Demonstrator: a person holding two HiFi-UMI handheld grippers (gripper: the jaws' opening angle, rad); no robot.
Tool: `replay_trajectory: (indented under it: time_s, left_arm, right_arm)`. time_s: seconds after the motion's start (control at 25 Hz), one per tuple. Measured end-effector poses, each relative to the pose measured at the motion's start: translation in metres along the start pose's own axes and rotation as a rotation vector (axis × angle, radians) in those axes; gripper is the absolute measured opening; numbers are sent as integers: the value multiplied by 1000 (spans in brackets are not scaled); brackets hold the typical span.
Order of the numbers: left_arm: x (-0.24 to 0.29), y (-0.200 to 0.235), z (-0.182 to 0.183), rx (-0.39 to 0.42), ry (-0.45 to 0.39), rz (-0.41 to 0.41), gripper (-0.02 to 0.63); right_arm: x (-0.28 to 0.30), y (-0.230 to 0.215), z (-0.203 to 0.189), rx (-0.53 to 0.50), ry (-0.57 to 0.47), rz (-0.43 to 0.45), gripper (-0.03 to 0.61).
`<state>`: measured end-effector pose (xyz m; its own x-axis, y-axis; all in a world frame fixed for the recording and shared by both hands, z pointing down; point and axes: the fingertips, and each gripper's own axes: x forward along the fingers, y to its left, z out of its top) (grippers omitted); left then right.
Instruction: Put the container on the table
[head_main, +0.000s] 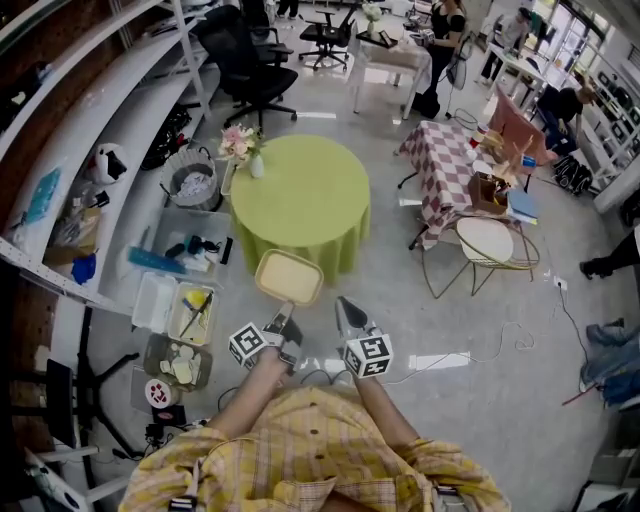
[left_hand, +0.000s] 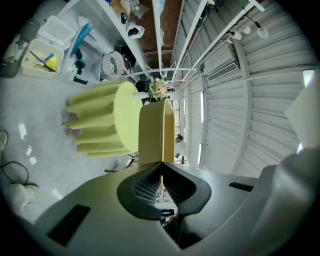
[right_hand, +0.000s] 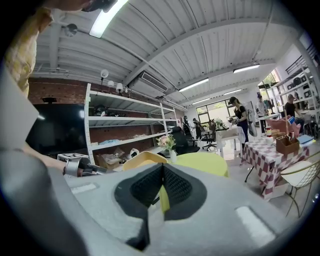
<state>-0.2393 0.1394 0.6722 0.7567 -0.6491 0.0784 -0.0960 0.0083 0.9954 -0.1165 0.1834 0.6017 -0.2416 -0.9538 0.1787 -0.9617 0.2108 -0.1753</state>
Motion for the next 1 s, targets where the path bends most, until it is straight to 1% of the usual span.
replay_trajectory:
  time_s: [0.36,0.68,0.8,1.0]
  left_arm:
    - [34,-6,-26,17,-22,5,18]
    - [70,-13,-68,16,-62,-2,18]
    - [77,-16,-83,20,-69,-3,18]
    - [86,-20,-91,38,-73,2,18]
  right_arm:
    - [-4,-41,8,-8,-5,36,-2]
    - [-20,-95,15,-27,-4,72,-2]
    - [-22,-105,16,-17,-10,87,-2]
    - [-19,-117,18,2,-18,100,-2]
